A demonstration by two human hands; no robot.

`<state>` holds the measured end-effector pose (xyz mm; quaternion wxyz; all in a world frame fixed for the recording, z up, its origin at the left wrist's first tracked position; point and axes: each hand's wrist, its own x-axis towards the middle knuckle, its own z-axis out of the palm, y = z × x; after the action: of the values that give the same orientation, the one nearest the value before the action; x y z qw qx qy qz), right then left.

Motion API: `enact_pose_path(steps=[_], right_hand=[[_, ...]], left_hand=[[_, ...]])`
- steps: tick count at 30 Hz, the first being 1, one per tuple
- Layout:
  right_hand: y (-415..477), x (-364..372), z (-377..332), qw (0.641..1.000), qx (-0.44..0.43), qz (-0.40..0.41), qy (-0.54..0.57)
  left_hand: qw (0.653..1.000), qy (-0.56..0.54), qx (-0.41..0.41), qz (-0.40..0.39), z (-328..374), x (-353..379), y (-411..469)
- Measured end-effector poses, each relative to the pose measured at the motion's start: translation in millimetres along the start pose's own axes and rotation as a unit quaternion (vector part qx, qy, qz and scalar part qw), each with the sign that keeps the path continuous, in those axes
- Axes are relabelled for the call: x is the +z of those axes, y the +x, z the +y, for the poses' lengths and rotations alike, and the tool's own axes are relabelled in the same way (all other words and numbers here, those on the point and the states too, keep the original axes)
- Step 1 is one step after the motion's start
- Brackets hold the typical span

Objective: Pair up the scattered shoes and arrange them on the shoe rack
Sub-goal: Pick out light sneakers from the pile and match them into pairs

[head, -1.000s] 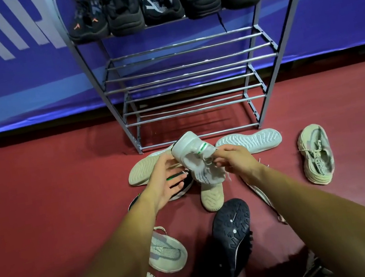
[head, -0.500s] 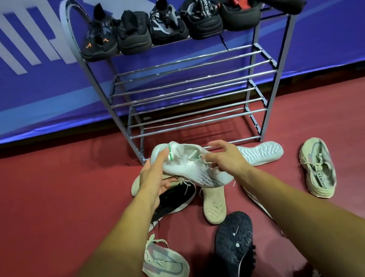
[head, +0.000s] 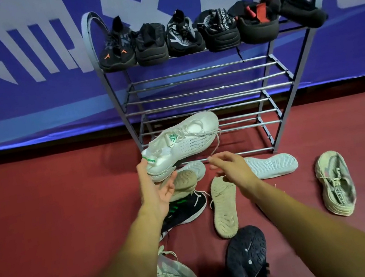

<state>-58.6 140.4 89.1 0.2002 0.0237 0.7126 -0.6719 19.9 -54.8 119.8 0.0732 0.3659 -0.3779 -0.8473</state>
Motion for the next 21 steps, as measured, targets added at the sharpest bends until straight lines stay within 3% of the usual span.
enact_pose_path(steps=[8,14,21], right_hand=[[-2.6,26.0,-14.8,0.997,-0.012,-0.077,0.007],[-3.6,28.4,-6.2,0.998,0.023,-0.065,0.002],[11.5,53.3,-34.1,0.997,0.001,-0.075,0.021]], left_hand=[[0.996,-0.05,0.02,0.075,2.5,18.8,-0.3],[0.994,-0.101,0.035,0.037,19.1,31.0,6.7],[0.998,-0.061,0.032,0.016,43.6,34.0,25.0]])
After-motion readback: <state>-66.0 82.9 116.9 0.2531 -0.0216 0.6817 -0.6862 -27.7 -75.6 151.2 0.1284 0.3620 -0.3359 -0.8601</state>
